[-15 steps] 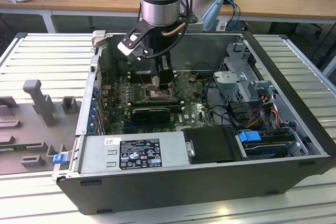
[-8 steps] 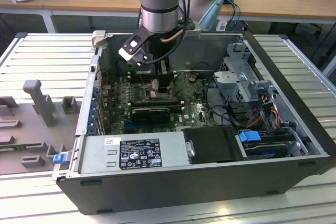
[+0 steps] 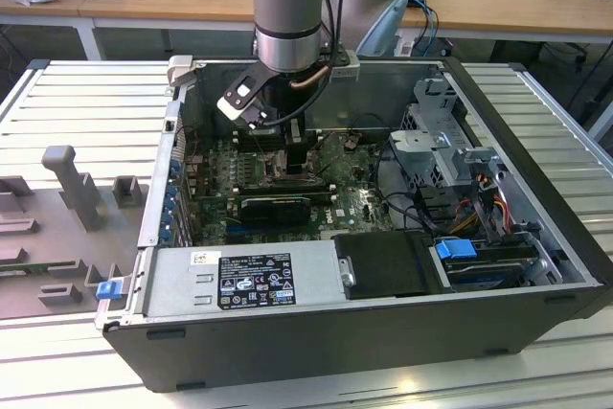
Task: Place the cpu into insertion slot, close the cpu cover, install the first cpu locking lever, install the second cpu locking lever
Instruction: 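Place the cpu into insertion slot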
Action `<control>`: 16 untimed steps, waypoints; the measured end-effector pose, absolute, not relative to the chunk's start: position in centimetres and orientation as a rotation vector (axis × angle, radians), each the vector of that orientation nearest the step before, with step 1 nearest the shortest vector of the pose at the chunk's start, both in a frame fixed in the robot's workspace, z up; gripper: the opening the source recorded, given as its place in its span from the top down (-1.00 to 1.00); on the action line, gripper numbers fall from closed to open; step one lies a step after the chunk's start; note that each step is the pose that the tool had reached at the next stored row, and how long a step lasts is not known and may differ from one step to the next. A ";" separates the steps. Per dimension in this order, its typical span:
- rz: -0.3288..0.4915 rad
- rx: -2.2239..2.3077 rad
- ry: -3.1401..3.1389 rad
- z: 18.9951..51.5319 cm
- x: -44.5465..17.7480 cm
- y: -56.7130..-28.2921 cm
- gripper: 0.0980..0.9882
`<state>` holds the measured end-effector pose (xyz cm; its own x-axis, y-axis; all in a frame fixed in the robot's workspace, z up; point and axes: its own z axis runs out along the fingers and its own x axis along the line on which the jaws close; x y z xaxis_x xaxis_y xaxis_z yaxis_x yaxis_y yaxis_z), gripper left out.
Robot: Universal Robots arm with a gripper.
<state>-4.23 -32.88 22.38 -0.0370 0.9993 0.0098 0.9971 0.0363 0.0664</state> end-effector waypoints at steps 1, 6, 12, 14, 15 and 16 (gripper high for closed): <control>0.085 2.156 2.230 22.0 -4.3 -32.7 0.00; 0.084 2.178 2.208 21.3 -4.3 -32.3 0.00; 0.084 2.192 2.193 20.8 -4.3 -31.8 0.00; 0.083 2.195 2.190 20.7 -4.3 -31.8 0.00; 0.084 2.194 2.190 20.6 -4.3 -31.8 0.00; 0.083 2.195 2.190 20.5 -4.3 -31.8 0.00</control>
